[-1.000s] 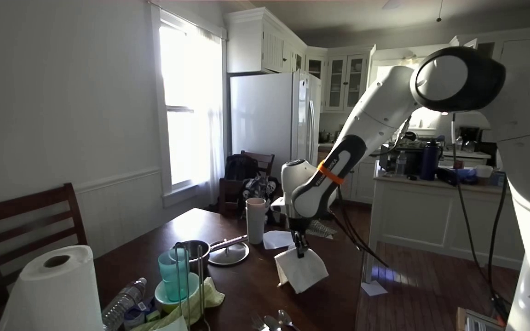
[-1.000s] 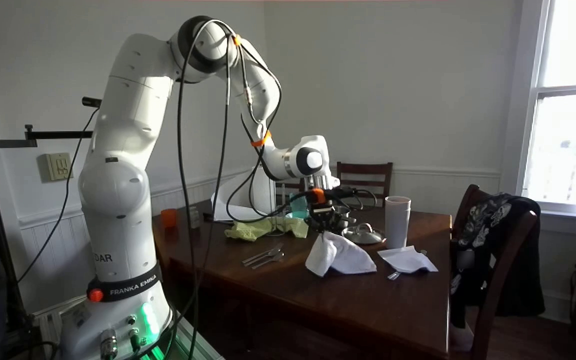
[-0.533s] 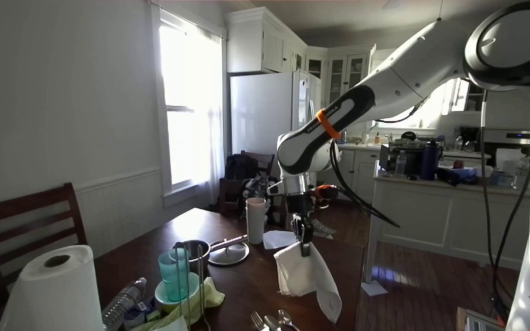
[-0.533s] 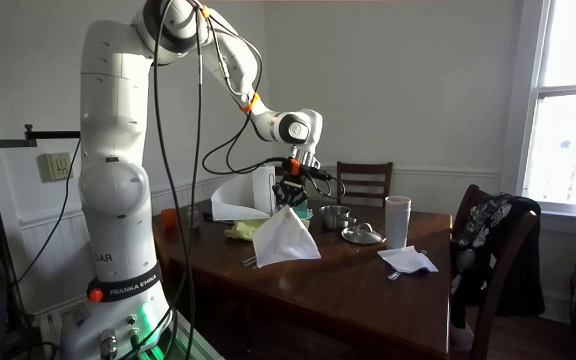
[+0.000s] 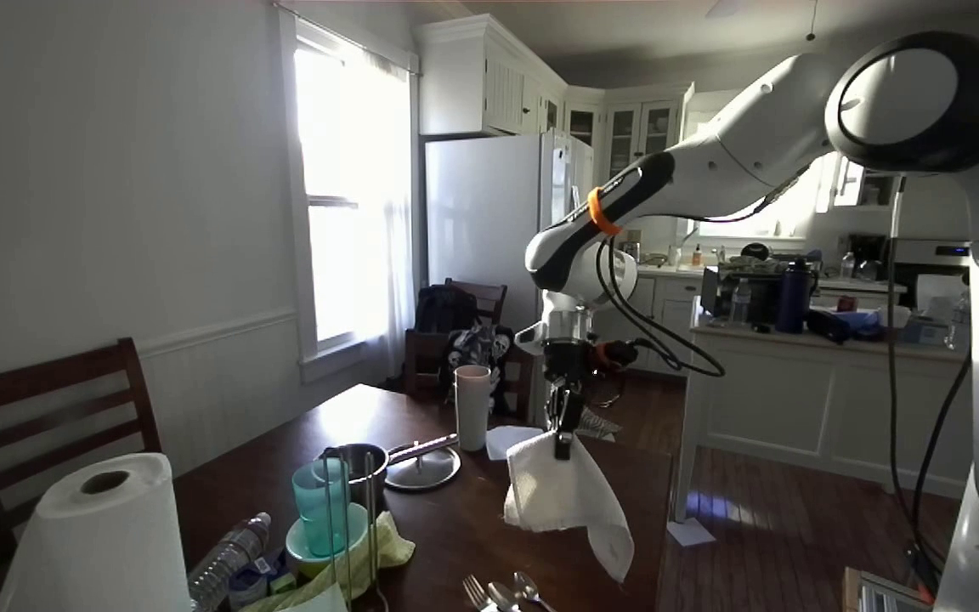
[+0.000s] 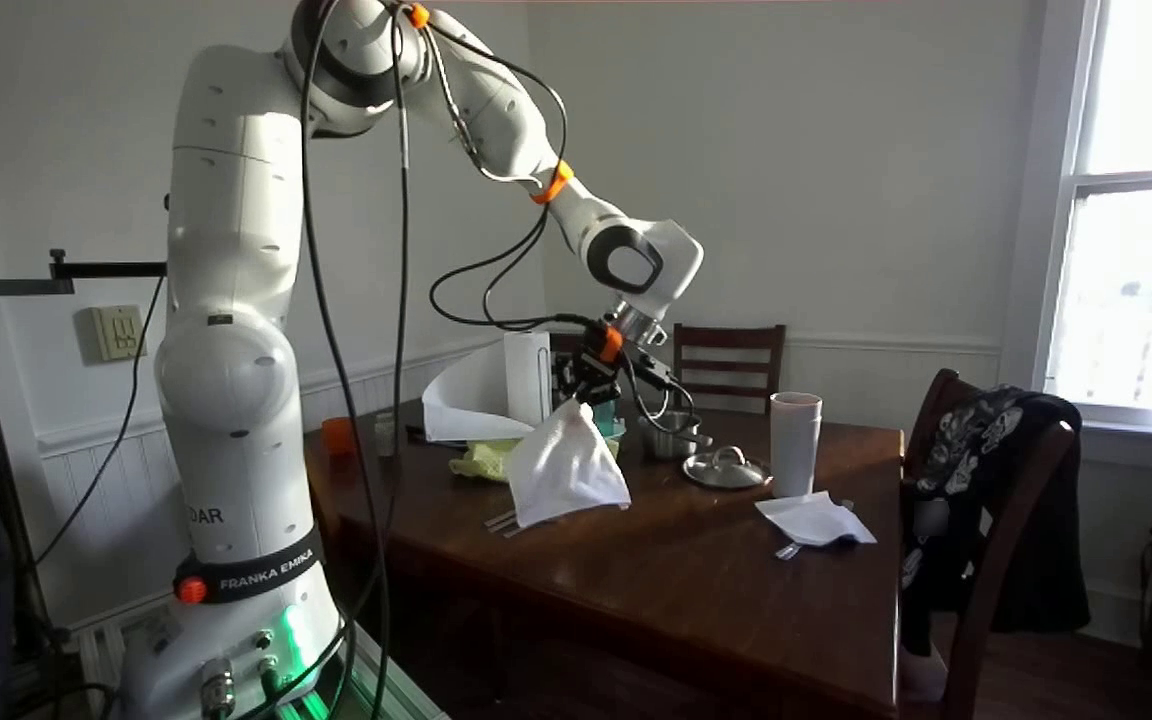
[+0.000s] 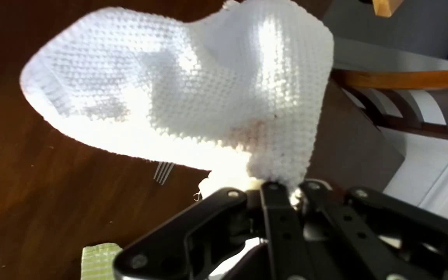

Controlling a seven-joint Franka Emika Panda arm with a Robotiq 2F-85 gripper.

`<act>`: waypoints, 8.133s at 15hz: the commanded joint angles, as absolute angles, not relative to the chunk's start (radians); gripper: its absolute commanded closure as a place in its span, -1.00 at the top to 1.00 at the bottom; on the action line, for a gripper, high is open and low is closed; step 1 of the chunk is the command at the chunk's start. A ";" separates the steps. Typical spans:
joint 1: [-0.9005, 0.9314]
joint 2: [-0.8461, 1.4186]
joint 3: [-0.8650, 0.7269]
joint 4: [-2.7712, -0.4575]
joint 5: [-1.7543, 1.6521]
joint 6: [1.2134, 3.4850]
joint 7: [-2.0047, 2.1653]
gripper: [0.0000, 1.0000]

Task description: Fold the white cloth, then put it in the pot

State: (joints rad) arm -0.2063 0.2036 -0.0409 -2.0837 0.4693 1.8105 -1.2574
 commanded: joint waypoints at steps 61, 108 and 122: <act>-0.339 0.602 -0.004 -2.033 -0.179 2.686 -1.243 1.00; -0.162 0.621 0.167 -1.587 0.350 2.404 -1.189 -1.00; -0.066 1.108 0.213 -0.951 0.244 2.489 -1.085 -1.00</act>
State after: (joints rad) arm -0.0786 0.9978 0.2018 -1.1104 0.2926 2.4845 -1.1235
